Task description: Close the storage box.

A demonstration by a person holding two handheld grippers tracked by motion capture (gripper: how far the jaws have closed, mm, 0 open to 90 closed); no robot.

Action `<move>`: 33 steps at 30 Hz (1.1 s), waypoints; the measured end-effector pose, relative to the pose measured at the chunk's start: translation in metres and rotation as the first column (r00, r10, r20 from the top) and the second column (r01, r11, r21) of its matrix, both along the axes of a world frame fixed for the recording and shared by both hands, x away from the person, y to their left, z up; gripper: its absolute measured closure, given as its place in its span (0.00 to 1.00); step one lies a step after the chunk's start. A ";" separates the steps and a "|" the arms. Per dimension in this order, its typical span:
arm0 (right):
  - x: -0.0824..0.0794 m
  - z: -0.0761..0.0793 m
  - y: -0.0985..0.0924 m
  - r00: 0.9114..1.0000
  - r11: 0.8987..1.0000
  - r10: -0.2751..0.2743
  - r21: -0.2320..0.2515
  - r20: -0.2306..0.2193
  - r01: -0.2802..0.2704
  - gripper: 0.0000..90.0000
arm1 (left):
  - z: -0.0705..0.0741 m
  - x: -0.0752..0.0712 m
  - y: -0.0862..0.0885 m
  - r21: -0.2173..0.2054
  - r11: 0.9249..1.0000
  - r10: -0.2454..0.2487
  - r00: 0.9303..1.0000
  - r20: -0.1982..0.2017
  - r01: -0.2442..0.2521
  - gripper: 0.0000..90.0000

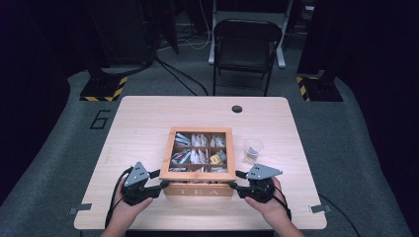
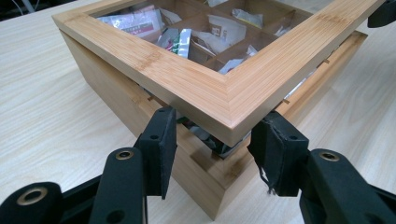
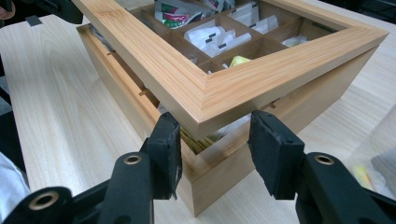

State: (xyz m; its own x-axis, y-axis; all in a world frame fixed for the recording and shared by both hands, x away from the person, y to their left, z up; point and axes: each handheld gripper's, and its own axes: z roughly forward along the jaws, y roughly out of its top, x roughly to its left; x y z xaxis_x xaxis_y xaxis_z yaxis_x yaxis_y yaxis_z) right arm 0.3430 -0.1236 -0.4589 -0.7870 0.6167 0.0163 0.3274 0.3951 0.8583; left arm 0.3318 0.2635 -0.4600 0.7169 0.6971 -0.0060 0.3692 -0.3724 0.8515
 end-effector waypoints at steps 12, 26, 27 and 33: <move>-0.004 -0.002 -0.002 0.999 1.000 -0.001 -0.007 -0.034 0.001 0.58 | -0.005 -0.004 0.001 0.001 1.000 -0.001 1.000 -0.023 0.001 0.57; -0.012 -0.002 -0.010 0.999 1.000 -0.011 -0.002 -0.036 0.011 0.56 | -0.007 -0.009 0.006 -0.007 1.000 0.003 0.999 -0.045 -0.004 0.53; -0.012 -0.002 -0.010 0.999 1.000 -0.011 0.001 -0.035 0.011 0.55 | -0.007 -0.009 0.006 -0.003 1.000 -0.001 0.999 -0.050 0.000 0.53; -0.011 -0.003 -0.010 0.999 1.000 -0.012 0.007 -0.036 0.013 0.51 | -0.010 -0.009 0.006 -0.006 1.000 -0.004 0.999 -0.050 0.004 0.52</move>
